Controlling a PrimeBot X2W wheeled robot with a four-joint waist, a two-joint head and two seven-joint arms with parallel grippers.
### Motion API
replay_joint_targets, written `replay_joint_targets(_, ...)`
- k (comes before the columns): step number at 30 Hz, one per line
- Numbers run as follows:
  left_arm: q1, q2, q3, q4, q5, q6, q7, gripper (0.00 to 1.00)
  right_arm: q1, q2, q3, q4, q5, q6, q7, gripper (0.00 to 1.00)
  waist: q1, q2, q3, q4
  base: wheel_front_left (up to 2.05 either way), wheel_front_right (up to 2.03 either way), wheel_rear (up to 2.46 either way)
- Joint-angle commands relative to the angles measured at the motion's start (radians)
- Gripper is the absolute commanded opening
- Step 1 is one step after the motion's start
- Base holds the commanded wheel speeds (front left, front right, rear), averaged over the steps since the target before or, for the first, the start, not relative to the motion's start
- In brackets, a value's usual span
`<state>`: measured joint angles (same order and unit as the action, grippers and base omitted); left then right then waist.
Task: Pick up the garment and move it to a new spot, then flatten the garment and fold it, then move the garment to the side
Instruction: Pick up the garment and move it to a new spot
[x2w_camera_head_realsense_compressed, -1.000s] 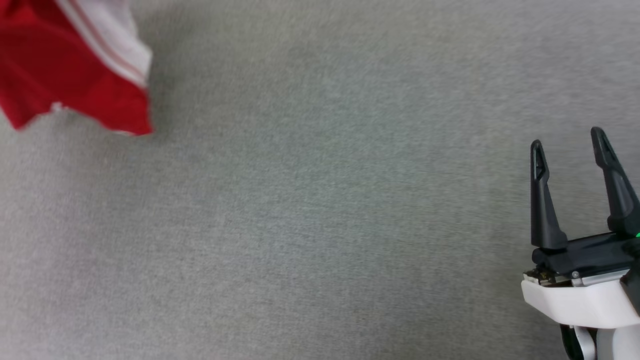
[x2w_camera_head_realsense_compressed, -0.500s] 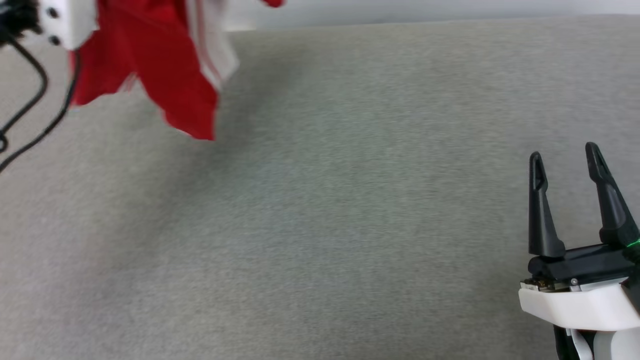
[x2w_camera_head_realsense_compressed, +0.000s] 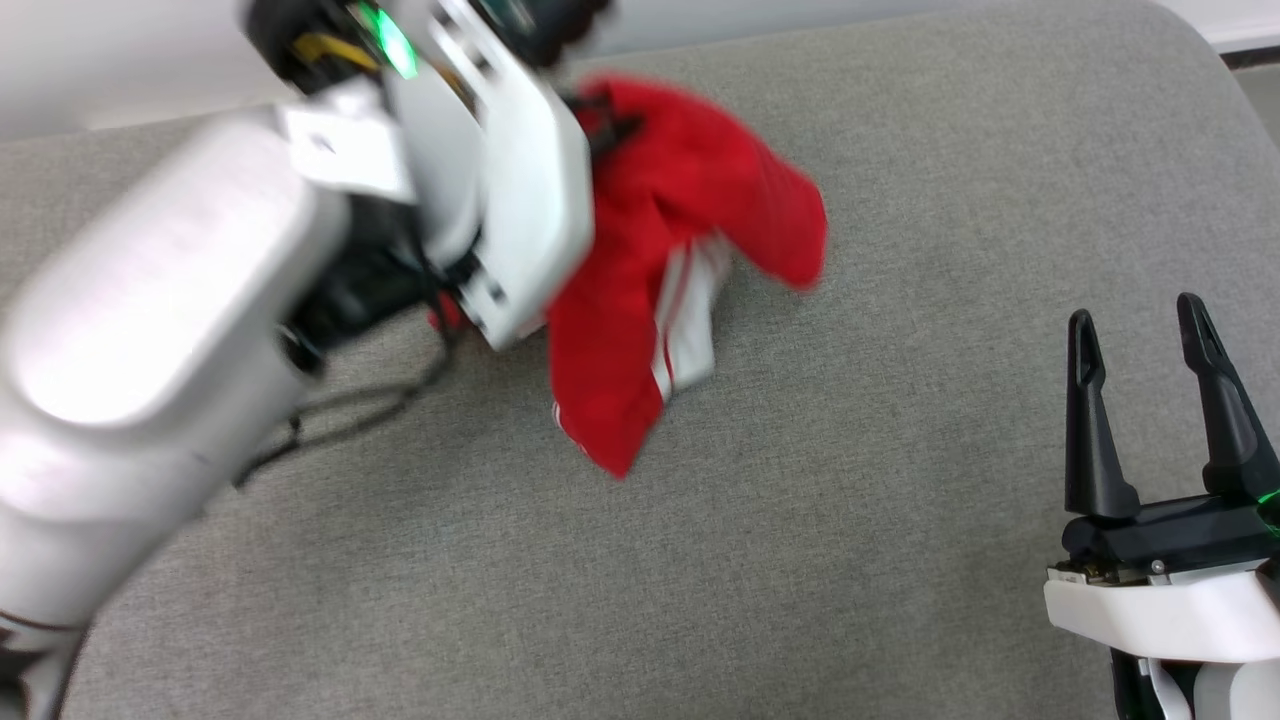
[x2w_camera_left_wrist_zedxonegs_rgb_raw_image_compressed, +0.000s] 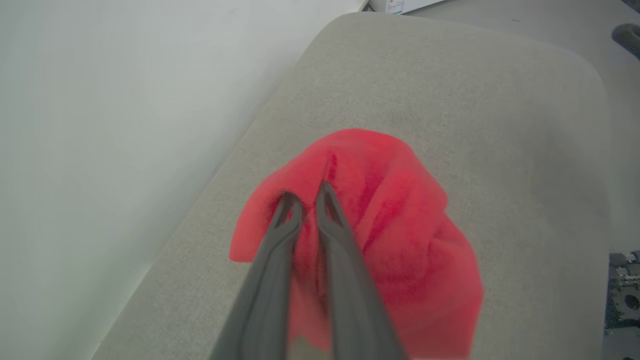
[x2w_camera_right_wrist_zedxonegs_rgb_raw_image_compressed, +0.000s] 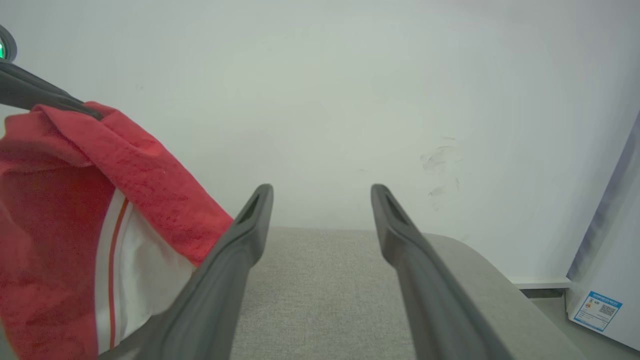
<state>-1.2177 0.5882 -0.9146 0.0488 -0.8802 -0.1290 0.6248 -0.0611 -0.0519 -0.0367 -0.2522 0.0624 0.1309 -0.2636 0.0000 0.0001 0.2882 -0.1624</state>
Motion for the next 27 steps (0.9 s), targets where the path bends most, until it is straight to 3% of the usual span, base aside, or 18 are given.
replay_joint_targets(1, 0.032, -0.010, -0.035, -0.002, -0.004, 0.000, -0.013, 0.00, -0.004, 0.003, -0.002, 0.003, 0.004, 0.000, -0.002, 1.00, 0.0000, -0.0001, 0.010, -0.005, 0.00, 0.00, 0.00)
replay_joint_targets(11, 0.238, -0.140, -0.315, 0.129, -0.031, 0.000, -0.133, 0.00, -0.014, 0.003, -0.003, 0.020, 0.002, 0.000, -0.002, 1.00, 0.0000, -0.0001, 0.053, 0.002, 0.00, 0.00, 0.00)
replay_joint_targets(18, 0.357, -0.218, -0.368, 0.220, -0.027, 0.000, -0.151, 0.00, -0.017, 0.003, -0.007, 0.030, -0.004, 0.000, -0.002, 1.00, 0.0000, -0.0001, 0.071, 0.009, 0.00, 0.00, 0.00)
replay_joint_targets(22, 0.356, -0.253, -0.369, 0.248, -0.029, 0.000, -0.216, 0.00, -0.003, 0.002, -0.008, 0.040, -0.009, 0.000, -0.002, 1.00, 0.0000, -0.0001, 0.054, 0.020, 0.00, 0.00, 0.00)
replay_joint_targets(23, 0.341, -0.256, -0.361, 0.259, -0.021, 0.000, -0.253, 0.59, 0.003, 0.002, -0.010, 0.042, -0.011, 0.000, -0.002, 1.00, 0.0000, -0.0001, 0.046, 0.024, 0.00, 0.00, 0.00)
replay_joint_targets(24, 0.326, -0.261, -0.350, 0.268, -0.011, 0.000, -0.291, 1.00, 0.007, 0.003, -0.012, 0.044, -0.013, 0.000, -0.002, 1.00, 0.0000, -0.0001, 0.036, 0.030, 0.00, 0.00, 0.00)
replay_joint_targets(27, 0.311, -0.273, -0.326, 0.278, 0.004, 0.001, -0.368, 1.00, 0.014, 0.002, -0.014, 0.047, -0.018, 0.000, -0.002, 1.00, 0.0000, -0.0001, 0.015, 0.041, 0.00, 0.00, 0.00)
